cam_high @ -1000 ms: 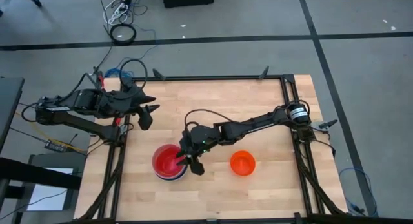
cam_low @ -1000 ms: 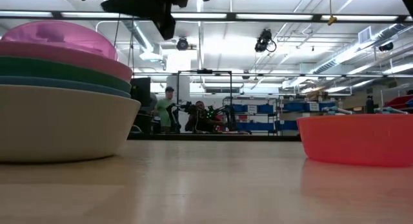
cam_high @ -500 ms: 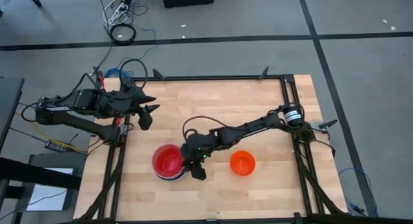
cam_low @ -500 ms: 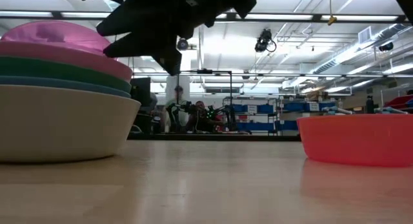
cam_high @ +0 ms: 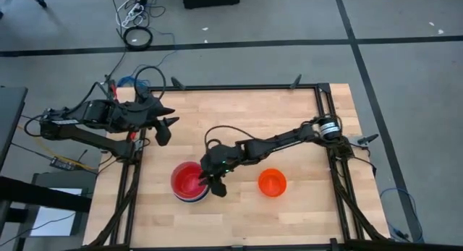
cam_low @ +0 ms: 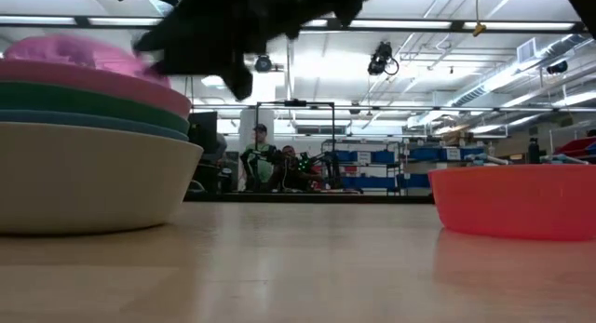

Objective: Nest bowls inside each other
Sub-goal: Stack the light pink bowl on top of the yellow bowl, then stack the orange bowl on top of the light pink bowl

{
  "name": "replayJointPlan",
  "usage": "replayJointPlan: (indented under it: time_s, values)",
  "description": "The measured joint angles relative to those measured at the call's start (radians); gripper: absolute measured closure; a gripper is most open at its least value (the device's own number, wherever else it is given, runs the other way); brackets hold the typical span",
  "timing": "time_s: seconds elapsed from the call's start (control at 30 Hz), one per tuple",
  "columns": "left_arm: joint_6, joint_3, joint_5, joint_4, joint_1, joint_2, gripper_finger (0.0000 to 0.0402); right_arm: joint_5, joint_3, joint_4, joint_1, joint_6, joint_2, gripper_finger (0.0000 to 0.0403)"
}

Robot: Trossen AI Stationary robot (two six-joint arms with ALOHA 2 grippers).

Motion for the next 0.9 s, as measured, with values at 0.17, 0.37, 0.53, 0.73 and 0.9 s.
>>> replayJointPlan:
  time_s: [0.17,0.37,0.53,0.73,0.9]
  values:
    - [-0.003,0.000,0.000,-0.013,0.000,0.000,0.0238,-0.048,0.000,-0.039,0.000,0.039,0.025,0.0301]
    - [-0.004,0.000,0.000,-0.015,0.000,0.000,0.0238,-0.003,0.000,-0.144,-0.008,-0.002,-0.097,0.0302]
    - [-0.005,0.000,0.000,-0.019,0.000,0.000,0.0238,0.111,0.003,-0.492,-0.010,0.016,-0.231,0.0303]
    - [-0.006,0.000,0.001,-0.021,0.000,0.000,0.0238,0.194,0.002,-0.921,0.014,0.203,-0.331,0.0298]
    - [-0.011,0.000,0.001,-0.020,0.000,0.000,0.0238,0.134,0.001,-1.096,0.082,0.318,-0.325,0.0287]
